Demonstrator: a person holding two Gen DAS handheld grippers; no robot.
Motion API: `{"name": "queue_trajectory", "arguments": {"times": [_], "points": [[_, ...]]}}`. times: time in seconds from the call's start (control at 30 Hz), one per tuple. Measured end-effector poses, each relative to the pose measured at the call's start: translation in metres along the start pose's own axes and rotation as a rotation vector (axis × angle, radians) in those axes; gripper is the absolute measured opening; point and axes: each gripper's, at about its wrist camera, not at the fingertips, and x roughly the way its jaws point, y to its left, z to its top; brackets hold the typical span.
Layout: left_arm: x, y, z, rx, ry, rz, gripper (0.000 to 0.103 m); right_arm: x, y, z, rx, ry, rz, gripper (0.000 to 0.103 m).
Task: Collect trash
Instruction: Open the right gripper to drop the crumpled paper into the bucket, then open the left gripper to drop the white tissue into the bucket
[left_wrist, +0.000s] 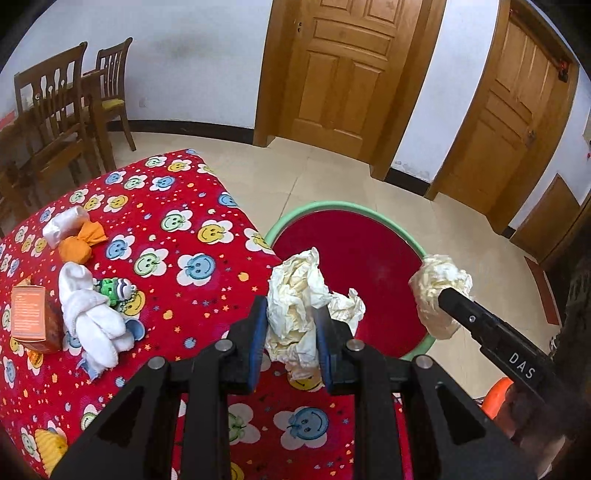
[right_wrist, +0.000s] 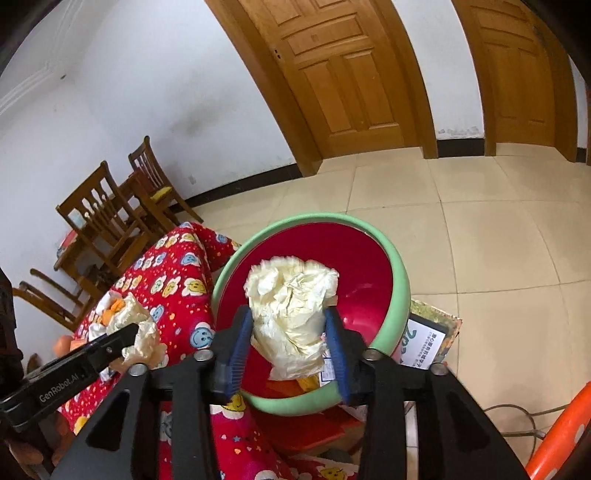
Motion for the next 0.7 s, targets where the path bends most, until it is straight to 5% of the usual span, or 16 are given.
{"name": "queue_trajectory", "arguments": {"times": [0.2, 0.7], "points": [[0.003, -0.007, 0.002, 0.012, -0.002, -0.013, 0.024, -0.006, -0.006, 0.001, 0.024, -0.018, 0.000, 0.055], [0.027, -0.032, 0.013, 0.057, 0.002, -0.034, 0.030, -0.037, -0.023, -0.004, 0.062, -0.078, -0.058, 0.058]]}}
